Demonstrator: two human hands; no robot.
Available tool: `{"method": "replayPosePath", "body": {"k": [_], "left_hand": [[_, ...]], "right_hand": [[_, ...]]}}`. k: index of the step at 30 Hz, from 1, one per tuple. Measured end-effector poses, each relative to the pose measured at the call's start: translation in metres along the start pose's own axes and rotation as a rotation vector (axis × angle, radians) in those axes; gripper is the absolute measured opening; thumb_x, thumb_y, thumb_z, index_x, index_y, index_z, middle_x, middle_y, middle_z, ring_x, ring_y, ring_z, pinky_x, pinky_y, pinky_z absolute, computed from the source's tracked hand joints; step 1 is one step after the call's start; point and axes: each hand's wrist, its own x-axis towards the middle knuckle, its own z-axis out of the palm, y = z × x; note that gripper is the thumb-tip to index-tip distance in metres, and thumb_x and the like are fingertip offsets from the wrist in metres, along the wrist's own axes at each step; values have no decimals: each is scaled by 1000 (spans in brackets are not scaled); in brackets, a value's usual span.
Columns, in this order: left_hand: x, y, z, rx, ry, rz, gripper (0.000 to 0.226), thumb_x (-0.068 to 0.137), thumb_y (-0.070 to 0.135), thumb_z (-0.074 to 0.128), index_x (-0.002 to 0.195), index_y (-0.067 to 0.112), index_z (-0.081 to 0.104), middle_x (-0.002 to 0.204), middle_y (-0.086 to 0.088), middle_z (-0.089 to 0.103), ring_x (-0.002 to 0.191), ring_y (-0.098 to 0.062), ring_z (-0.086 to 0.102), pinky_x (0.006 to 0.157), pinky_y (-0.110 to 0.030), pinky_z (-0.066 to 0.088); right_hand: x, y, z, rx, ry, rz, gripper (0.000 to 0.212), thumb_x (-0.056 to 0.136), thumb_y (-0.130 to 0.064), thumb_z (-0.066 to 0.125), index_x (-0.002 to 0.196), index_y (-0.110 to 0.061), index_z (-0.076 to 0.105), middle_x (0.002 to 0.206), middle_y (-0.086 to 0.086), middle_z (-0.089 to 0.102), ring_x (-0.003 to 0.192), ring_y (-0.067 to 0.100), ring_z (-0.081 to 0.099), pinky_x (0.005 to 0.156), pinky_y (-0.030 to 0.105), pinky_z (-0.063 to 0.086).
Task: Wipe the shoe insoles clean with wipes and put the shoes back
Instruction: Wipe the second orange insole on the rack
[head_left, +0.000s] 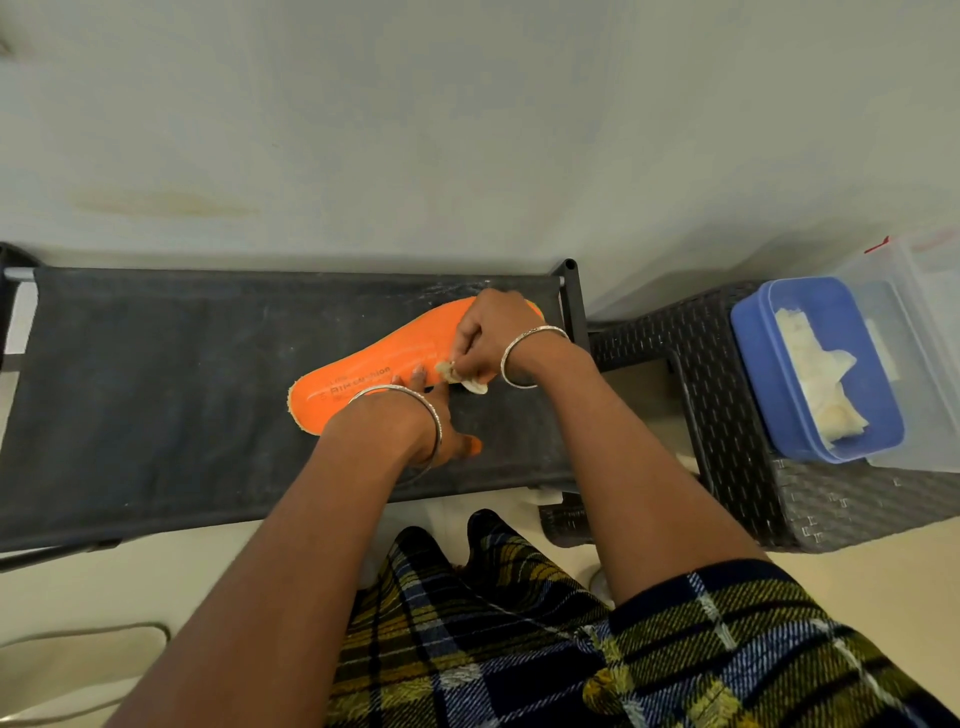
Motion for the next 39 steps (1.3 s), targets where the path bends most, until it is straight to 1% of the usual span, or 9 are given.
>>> {"method": "replayPosePath", "body": {"k": [6, 8, 11, 17, 22, 28, 30, 34, 39], "left_hand": [[1, -2, 0, -5, -2, -7, 89, 95, 56, 44, 153, 21, -13, 159, -5, -23, 148, -32, -11, 120, -51, 9], [0, -1, 0, -4, -2, -9, 89, 95, 56, 44, 153, 22, -14, 159, -5, -23, 148, -32, -10, 120, -52, 10], [-3, 2, 0, -14, 3, -8, 87, 96, 55, 44, 153, 22, -14, 160, -5, -23, 148, -32, -11, 120, -51, 7], [-5, 0, 0, -22, 11, -7, 86, 97, 52, 44, 154, 21, -12, 160, -4, -22, 148, -31, -12, 119, -48, 7], [-6, 3, 0, -44, 23, 1, 87, 97, 51, 46, 153, 24, -14, 160, -4, -21, 148, -31, -12, 118, -48, 5], [-3, -2, 0, -25, 17, 3, 87, 96, 53, 45, 154, 20, -11, 160, -3, -21, 148, -31, -11, 120, -49, 7], [-2, -2, 0, -20, 11, 2, 88, 96, 54, 45, 154, 21, -12, 160, -3, -21, 148, -31, -11, 120, -50, 8], [-3, 0, -1, -32, 10, 3, 88, 96, 52, 46, 154, 22, -13, 160, -3, -22, 148, -31, -12, 119, -50, 7], [-3, -2, 0, -24, 5, -1, 87, 96, 54, 45, 153, 22, -13, 160, -3, -23, 148, -31, -12, 120, -50, 7]], "right_hand": [[11, 8, 2, 68, 375, 84, 13, 78, -24, 82, 77, -12, 75, 72, 0, 69, 76, 18, 68, 78, 29, 55], [7, 5, 3, 71, 304, 35, 6, 76, -17, 81, 77, -13, 76, 66, -5, 64, 68, 12, 63, 71, 22, 51], [3, -4, 3, 3, 114, -53, 9, 72, -7, 77, 75, -14, 80, 73, -4, 72, 60, 4, 59, 62, 17, 47], [13, -3, 4, 90, 356, 21, 3, 77, -16, 78, 78, -15, 75, 62, -10, 58, 75, 16, 67, 78, 30, 54], [3, -8, 0, -19, -3, -58, 7, 72, -9, 80, 76, -15, 80, 74, -3, 73, 67, 10, 67, 66, 25, 56], [8, -6, 6, 81, 341, 8, 5, 78, -16, 77, 80, -11, 76, 69, -4, 65, 79, 19, 68, 82, 33, 56], [7, -7, 4, 79, 309, 4, 4, 79, -15, 78, 81, -12, 77, 75, -2, 70, 77, 17, 68, 81, 31, 56], [4, -12, 3, 0, 66, -73, 10, 73, -6, 77, 78, -13, 80, 80, 1, 75, 67, 10, 65, 73, 26, 58], [10, -5, 2, 73, 317, 33, 4, 76, -15, 79, 77, -12, 77, 67, -4, 65, 76, 18, 70, 80, 34, 58]]}}
